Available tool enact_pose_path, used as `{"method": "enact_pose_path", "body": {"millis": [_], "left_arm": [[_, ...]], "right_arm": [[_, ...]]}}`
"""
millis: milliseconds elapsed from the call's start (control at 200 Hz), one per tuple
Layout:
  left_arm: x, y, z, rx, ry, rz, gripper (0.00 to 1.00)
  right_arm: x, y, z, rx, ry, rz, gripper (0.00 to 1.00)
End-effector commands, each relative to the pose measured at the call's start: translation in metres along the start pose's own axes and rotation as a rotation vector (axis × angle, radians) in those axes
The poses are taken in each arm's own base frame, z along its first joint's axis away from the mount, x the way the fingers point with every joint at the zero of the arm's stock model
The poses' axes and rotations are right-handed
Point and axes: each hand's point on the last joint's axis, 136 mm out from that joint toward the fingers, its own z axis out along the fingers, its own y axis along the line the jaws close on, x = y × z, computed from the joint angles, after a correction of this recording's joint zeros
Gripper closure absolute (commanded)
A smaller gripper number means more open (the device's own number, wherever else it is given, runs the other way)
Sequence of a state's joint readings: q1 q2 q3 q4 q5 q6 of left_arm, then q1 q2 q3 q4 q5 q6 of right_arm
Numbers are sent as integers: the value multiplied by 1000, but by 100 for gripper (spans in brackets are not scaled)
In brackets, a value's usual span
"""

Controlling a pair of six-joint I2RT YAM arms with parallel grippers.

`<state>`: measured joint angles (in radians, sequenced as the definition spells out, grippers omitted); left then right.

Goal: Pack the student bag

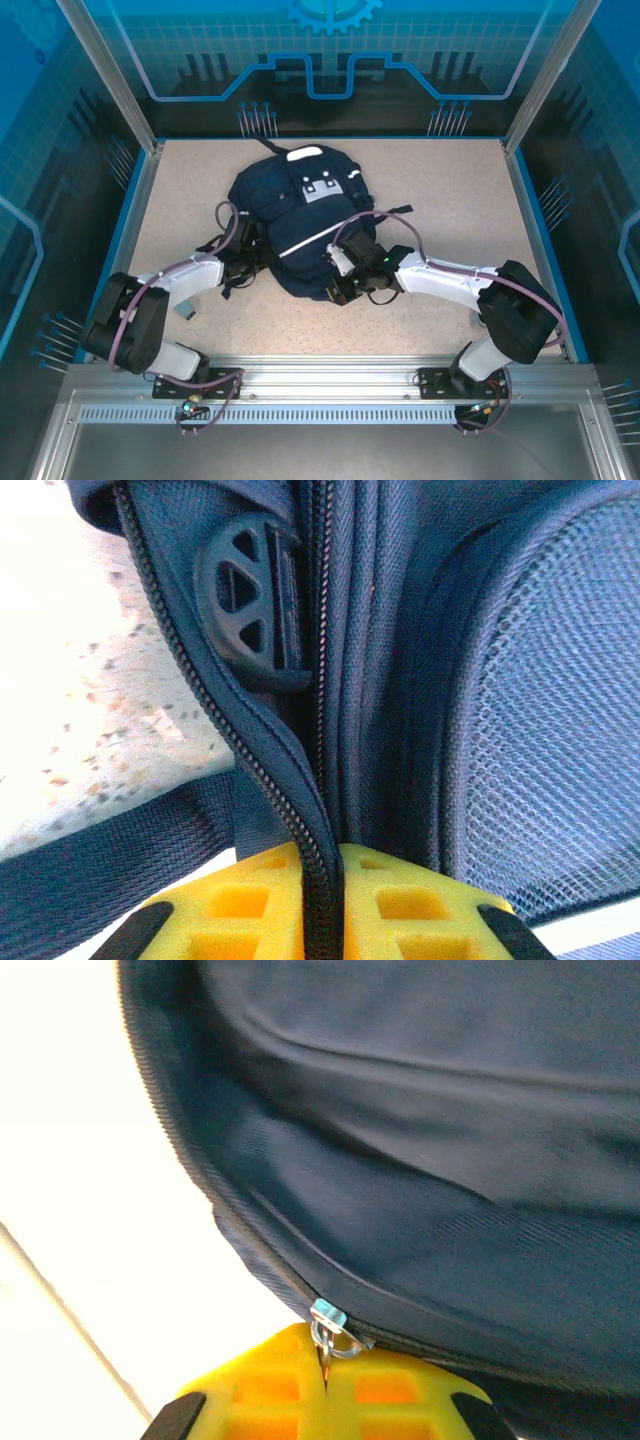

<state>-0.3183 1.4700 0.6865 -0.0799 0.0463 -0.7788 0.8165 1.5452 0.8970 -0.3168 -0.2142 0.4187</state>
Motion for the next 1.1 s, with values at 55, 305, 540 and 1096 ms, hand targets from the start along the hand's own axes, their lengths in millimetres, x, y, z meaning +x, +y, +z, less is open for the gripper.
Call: {"method": "enact_pose_path", "body": {"millis": [55, 305, 540, 1096], "left_arm": [[-13, -81, 3, 308, 45, 134, 82], [-21, -73, 2, 223, 30, 137, 64], [-22, -38, -37, 96, -67, 46, 42], [39, -38, -12, 214, 125, -163, 48]], "right_arm": [[-5, 64, 8, -244, -8, -46, 100], [-18, 43, 21, -125, -56, 8, 100], [-49, 30, 27, -42, -109, 54, 100], [-56, 30, 30, -39, -85, 61, 100]]}}
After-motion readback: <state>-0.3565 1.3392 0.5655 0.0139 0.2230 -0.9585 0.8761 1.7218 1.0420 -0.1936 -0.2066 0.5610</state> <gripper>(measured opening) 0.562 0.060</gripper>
